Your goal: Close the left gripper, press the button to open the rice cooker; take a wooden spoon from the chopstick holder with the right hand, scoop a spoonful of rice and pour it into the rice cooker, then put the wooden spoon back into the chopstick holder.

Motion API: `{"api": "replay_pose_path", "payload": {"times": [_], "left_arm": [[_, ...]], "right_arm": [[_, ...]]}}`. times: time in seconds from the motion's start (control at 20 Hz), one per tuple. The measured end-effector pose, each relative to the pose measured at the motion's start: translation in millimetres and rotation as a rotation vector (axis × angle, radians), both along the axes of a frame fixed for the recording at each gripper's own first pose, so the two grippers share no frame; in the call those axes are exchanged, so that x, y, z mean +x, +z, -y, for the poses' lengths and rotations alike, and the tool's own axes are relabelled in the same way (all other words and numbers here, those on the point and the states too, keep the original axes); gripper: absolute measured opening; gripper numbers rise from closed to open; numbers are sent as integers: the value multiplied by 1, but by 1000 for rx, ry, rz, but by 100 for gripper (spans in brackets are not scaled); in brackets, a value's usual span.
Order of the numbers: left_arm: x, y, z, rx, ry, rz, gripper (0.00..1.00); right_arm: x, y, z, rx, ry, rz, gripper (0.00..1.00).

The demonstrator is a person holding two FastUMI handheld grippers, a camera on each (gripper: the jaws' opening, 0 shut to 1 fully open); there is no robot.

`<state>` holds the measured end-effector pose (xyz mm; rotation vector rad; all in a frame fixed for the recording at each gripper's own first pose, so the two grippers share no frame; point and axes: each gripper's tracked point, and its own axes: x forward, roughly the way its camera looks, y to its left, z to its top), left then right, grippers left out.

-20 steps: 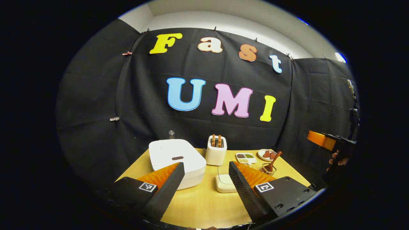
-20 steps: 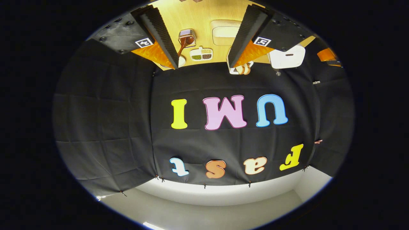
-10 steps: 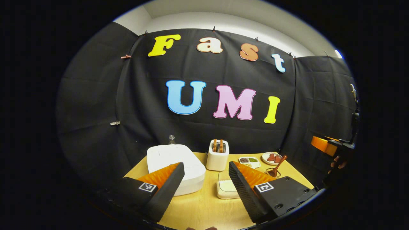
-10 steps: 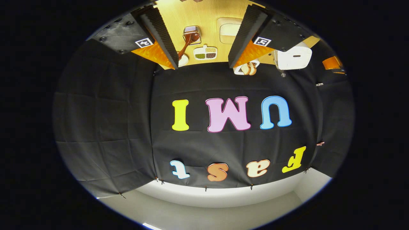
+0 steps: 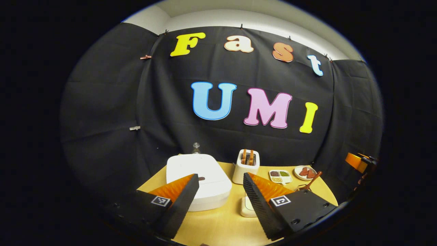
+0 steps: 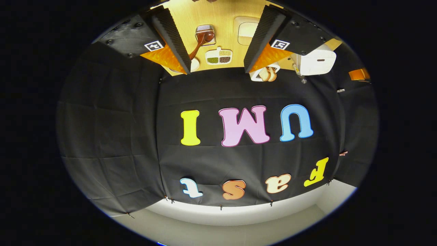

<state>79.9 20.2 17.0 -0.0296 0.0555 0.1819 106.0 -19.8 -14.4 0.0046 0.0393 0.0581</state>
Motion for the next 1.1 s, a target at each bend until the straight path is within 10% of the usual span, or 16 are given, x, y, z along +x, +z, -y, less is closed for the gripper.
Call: {"api": "replay_pose_path", "payload": {"times": [0.15, 0.65, 1.1], "left_arm": [[13, -1, -16, -22, 26, -17, 83], [87, -19, -71, -54, 78, -78, 9], [157, -69, -85, -97, 26, -155, 5]], "right_arm": [[8, -4, 7, 4, -5, -7, 98], [14, -21, 34, -29, -52, -53, 98], [7, -34, 63, -58, -116, -93, 98]]}}
